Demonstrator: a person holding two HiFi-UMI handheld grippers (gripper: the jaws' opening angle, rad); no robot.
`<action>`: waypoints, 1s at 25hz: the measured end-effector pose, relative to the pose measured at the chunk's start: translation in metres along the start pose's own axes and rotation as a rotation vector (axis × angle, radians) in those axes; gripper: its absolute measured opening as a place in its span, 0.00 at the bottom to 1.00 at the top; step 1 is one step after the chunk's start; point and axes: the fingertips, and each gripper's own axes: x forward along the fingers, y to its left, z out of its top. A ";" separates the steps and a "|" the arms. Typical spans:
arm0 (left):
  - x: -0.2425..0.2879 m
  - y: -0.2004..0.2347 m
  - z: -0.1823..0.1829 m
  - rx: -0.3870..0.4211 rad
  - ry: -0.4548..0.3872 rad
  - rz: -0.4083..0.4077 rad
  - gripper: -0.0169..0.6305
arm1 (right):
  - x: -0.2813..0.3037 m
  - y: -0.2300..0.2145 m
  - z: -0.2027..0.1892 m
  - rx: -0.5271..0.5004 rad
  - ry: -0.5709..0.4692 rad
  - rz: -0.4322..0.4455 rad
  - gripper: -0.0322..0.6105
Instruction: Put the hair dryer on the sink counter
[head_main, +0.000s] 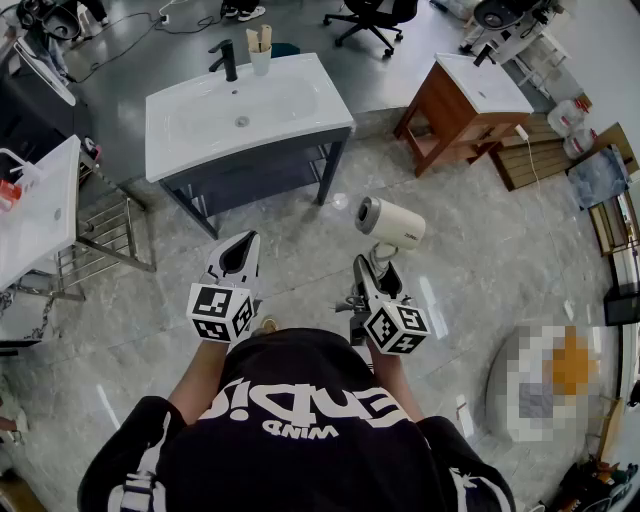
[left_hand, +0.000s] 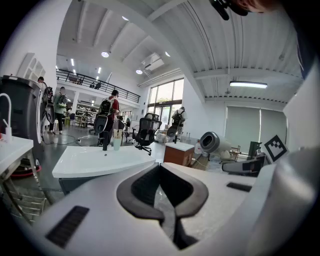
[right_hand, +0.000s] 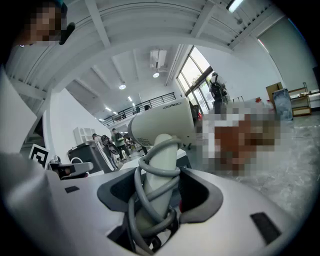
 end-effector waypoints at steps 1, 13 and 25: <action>0.000 0.002 0.000 -0.001 0.000 0.000 0.04 | 0.001 0.001 0.000 -0.001 0.001 0.000 0.45; -0.005 0.026 0.002 0.005 0.005 -0.021 0.04 | 0.019 0.025 -0.010 0.029 0.007 0.009 0.45; 0.011 0.068 -0.001 0.012 0.010 -0.102 0.04 | 0.058 0.062 -0.011 0.018 -0.046 0.013 0.44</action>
